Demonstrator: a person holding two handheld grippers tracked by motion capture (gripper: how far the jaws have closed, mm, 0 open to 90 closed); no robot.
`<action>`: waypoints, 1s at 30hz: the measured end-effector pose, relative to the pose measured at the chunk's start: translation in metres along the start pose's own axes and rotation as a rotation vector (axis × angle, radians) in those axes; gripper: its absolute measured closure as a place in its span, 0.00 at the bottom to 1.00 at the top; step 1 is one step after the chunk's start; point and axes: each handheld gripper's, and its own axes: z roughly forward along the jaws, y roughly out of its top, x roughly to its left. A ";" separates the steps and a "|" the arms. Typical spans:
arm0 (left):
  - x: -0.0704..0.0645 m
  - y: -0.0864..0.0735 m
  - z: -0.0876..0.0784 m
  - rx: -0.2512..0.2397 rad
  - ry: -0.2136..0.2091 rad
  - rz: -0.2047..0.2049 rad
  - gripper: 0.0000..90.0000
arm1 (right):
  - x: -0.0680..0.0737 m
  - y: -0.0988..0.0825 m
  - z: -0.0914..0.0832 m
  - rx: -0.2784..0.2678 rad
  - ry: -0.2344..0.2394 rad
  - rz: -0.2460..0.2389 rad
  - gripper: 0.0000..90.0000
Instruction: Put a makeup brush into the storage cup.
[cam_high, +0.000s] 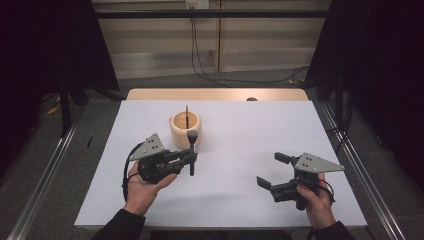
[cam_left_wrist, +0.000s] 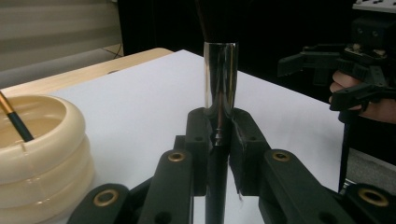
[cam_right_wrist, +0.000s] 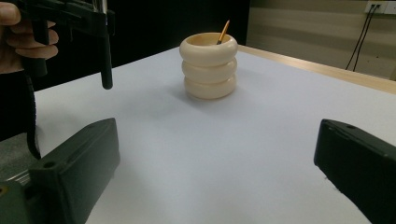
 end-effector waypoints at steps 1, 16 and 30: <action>0.002 0.001 0.000 -0.005 -0.007 0.000 0.88 | 0.000 0.000 -0.001 -0.003 -0.005 -0.003 0.00; 0.022 0.024 -0.010 -0.033 0.055 0.019 0.88 | 0.000 -0.009 -0.013 -0.024 -0.067 0.041 0.00; 0.033 0.047 -0.008 -0.073 0.096 0.020 0.88 | -0.001 -0.016 -0.018 -0.014 -0.099 0.023 0.00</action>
